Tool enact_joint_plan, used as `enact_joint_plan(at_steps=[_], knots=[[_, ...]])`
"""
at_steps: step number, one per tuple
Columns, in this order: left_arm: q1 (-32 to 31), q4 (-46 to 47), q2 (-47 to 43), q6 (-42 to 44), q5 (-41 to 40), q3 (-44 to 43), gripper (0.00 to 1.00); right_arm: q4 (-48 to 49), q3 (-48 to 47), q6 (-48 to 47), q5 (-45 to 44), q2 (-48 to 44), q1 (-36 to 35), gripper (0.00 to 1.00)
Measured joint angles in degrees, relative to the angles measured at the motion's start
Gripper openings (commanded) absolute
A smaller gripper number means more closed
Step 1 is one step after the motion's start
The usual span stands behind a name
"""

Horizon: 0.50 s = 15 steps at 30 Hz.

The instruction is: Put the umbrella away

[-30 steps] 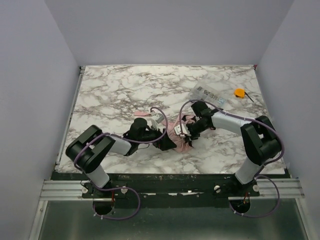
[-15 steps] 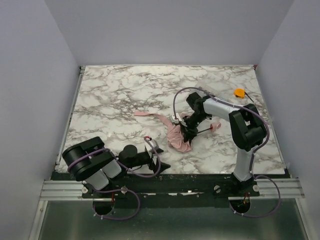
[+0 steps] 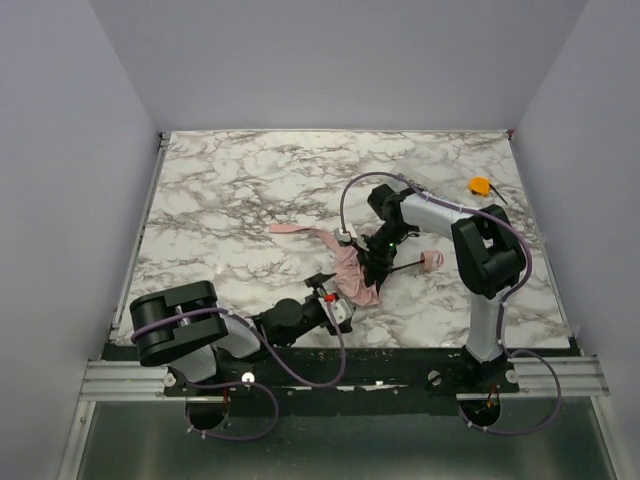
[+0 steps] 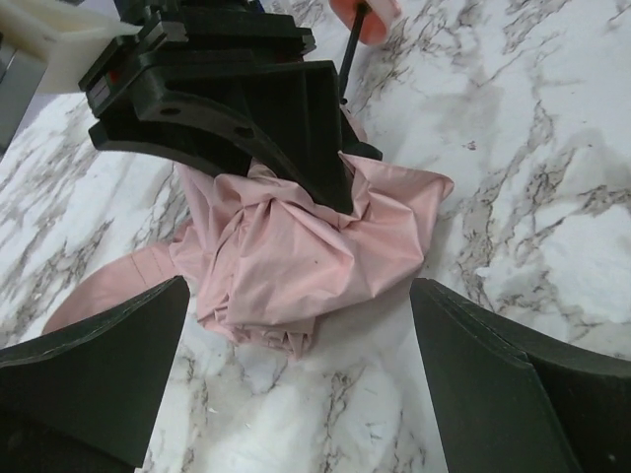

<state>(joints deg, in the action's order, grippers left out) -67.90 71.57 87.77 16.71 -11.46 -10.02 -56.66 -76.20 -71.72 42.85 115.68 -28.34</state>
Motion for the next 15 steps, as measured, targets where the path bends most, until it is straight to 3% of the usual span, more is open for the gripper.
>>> enact_joint_plan(at_steps=[8, 13, 15], knots=[[1.3, -8.7, 6.9, 6.3, -1.9, -8.7, 0.95, -0.3, -0.3, 0.4, 0.0, 0.2, -0.1, 0.1], [5.0, -15.3, 10.3, 6.0, -1.0, -13.3, 0.67, -0.1, -0.1, 0.4, 0.0, 0.1, -0.1, 0.13], [6.3, -17.4, 10.9, 5.3, 0.2, -14.9, 0.62, 0.2, 0.2, 0.4, 0.0, -0.2, -0.1, 0.15]])
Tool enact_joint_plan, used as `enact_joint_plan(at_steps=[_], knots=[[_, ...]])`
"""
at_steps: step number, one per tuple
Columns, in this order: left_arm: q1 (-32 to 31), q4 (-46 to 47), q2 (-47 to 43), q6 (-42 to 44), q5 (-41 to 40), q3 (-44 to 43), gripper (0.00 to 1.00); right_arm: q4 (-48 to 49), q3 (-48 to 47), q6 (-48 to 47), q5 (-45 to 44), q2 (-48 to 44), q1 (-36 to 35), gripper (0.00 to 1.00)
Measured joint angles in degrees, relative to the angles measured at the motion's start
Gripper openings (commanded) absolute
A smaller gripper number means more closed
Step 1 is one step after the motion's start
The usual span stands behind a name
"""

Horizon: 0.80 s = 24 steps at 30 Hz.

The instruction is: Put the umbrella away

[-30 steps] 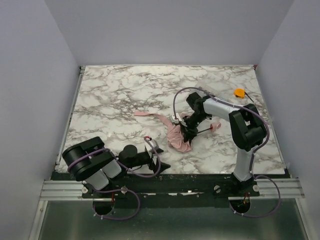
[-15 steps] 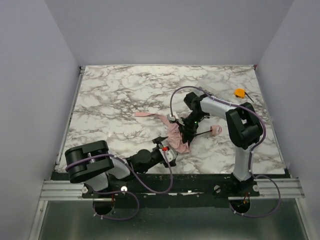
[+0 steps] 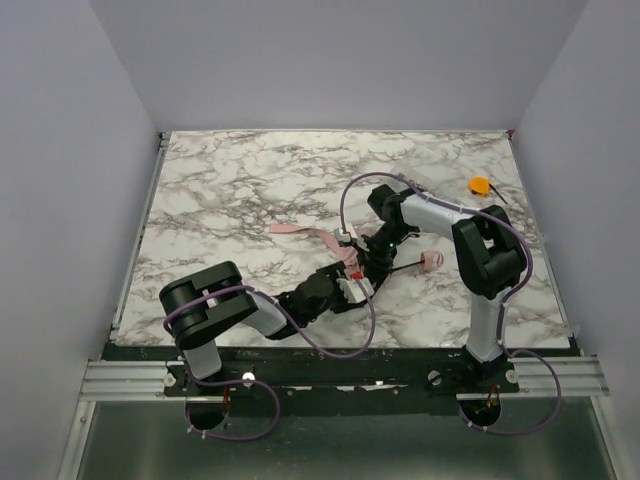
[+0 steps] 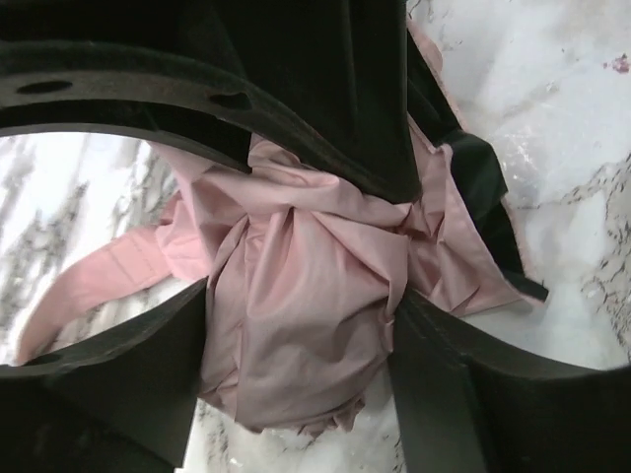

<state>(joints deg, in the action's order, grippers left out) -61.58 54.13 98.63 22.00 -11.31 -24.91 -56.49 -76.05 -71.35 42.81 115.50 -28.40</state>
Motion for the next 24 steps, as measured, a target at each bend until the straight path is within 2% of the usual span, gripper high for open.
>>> enact_joint_plan(at_steps=[2, 4, 6, 10, 16, 24], knots=[[1.2, -2.2, 0.6, -1.3, 1.4, -1.7, 0.57, 0.2, 0.2, 0.0, 0.0, -0.2, 0.0, 0.18], [1.9, -3.6, 0.9, -3.2, 3.2, -2.5, 0.44, 0.3, 0.3, 0.0, 0.0, -0.4, 0.0, 0.22], [2.6, -4.2, 1.4, -5.2, 5.1, -3.0, 0.27, 0.3, 0.3, -0.2, 0.0, -0.5, 0.0, 0.27], [4.7, -6.1, 2.3, -10.4, 11.9, -4.6, 0.12, -0.3, 0.3, -1.3, -0.9, -1.7, 0.2, 0.48], [10.1, -5.5, 5.6, -19.1, 24.1, -7.2, 0.09, -2.0, 0.1, -0.3, 0.0, -3.4, 2.8, 0.65], [17.9, -3.2, 10.6, -31.4, 38.9, -10.5, 0.08, 0.5, -0.6, 2.3, 2.7, -11.0, 8.9, 0.69]])
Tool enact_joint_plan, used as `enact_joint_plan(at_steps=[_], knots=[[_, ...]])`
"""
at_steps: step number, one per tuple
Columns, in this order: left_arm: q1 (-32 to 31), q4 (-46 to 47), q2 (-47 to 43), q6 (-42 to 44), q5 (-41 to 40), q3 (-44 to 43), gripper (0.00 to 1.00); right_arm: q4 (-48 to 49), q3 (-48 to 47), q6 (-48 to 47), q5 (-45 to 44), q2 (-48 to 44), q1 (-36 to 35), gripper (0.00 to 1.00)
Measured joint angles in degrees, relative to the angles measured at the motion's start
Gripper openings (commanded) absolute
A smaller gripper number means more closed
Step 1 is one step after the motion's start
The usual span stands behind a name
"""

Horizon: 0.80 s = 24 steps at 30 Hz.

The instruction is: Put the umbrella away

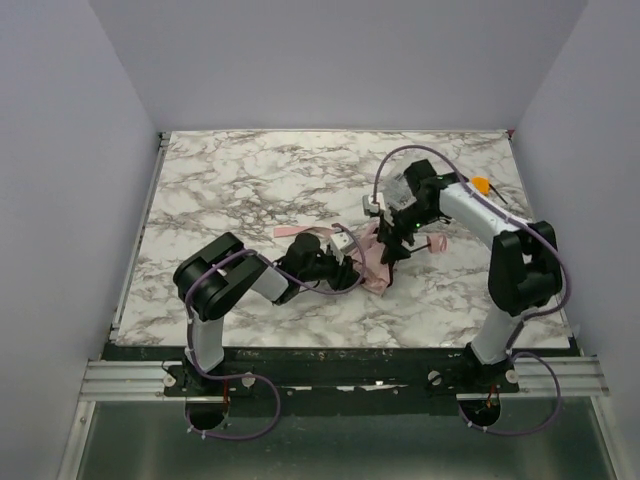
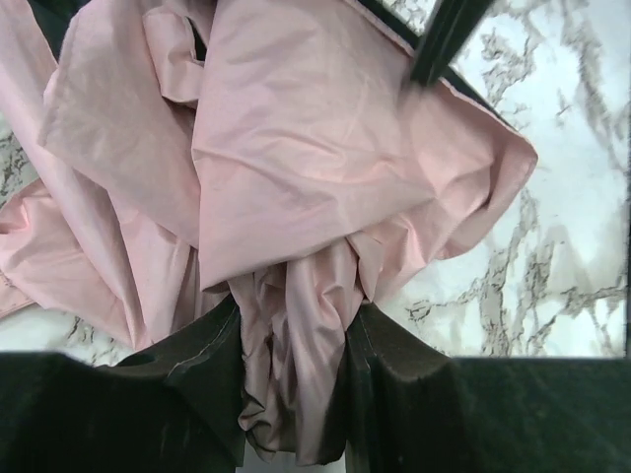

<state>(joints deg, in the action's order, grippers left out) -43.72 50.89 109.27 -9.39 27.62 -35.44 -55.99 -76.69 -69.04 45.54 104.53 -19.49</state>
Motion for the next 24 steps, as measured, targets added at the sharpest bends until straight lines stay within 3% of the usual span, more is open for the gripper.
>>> enact_joint_plan(at_steps=[3, 5, 6, 11, 16, 24], knots=[[2.0, 1.1, 1.5, -4.5, 3.8, -0.8, 0.07, 2.4, 0.0, 0.0, 1.0, -5.5, 3.1, 0.81], [3.2, 1.6, 2.4, -7.4, 6.2, -1.4, 0.06, 4.5, 1.0, -1.7, 2.0, -9.6, 4.8, 0.97], [3.7, 1.8, 3.0, -8.6, 7.2, -1.7, 0.05, 5.4, 2.3, -3.9, 2.9, -11.8, 5.3, 0.99], [6.0, 2.0, 5.5, -15.7, 12.5, -3.9, 0.04, 9.5, 16.2, -15.2, 7.3, -19.8, 3.5, 1.0], [7.4, 1.3, 8.0, -21.2, 17.1, -6.7, 0.04, 22.7, 28.9, -15.3, 5.0, -20.1, -1.0, 1.0], [8.5, -1.9, 9.0, -25.1, 19.7, -9.2, 0.05, 44.5, 36.0, -15.9, -1.8, -17.6, -4.3, 0.95]])
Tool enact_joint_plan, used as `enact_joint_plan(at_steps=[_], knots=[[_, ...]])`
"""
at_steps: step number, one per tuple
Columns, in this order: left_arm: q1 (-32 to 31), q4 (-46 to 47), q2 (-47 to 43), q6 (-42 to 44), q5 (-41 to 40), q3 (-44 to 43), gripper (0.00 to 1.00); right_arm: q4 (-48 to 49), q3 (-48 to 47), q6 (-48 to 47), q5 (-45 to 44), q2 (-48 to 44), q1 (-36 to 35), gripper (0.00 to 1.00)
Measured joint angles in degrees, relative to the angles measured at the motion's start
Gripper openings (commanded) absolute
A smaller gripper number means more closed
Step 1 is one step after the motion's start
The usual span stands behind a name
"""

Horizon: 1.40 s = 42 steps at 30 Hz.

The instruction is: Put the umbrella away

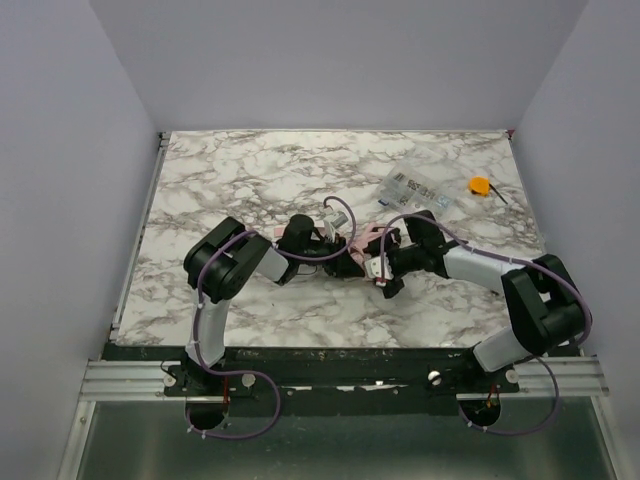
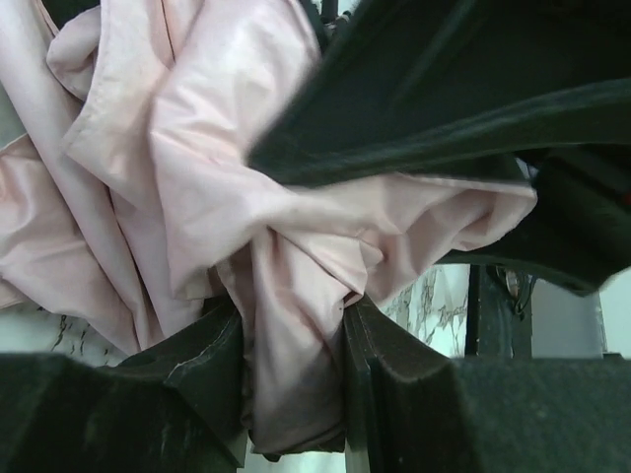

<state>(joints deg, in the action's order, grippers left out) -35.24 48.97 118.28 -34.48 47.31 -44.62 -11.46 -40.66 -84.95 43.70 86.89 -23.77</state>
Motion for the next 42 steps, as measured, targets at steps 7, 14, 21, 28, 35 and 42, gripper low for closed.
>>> enact_joint_plan(at_steps=[7, 14, 21, 28, 35, 42], knots=[[0.9, 0.9, 0.2, -0.9, 1.2, 0.3, 0.11, 12.7, 3.4, -1.4, -6.3, 2.8, -2.2, 0.45], [3.0, 3.6, -5.7, -2.3, -1.7, 7.8, 0.53, 9.2, -0.9, -1.7, -8.5, 5.5, -6.3, 0.13], [4.0, -0.1, -17.7, -6.8, -8.0, 17.0, 0.78, -5.8, -11.5, -2.9, -6.8, 10.4, -10.1, 0.08], [4.9, -1.8, -30.7, -15.0, -15.7, 28.2, 0.98, -14.3, -16.9, -5.3, -6.0, 13.0, -10.3, 0.08], [5.2, -19.5, -41.2, -23.5, -28.7, 26.7, 0.93, -20.5, -19.7, -7.3, -5.2, 14.3, -10.4, 0.08], [5.3, -35.2, -40.0, -30.9, -38.2, 17.8, 0.53, -21.9, -19.4, -7.5, -4.7, 13.9, -10.4, 0.08]])
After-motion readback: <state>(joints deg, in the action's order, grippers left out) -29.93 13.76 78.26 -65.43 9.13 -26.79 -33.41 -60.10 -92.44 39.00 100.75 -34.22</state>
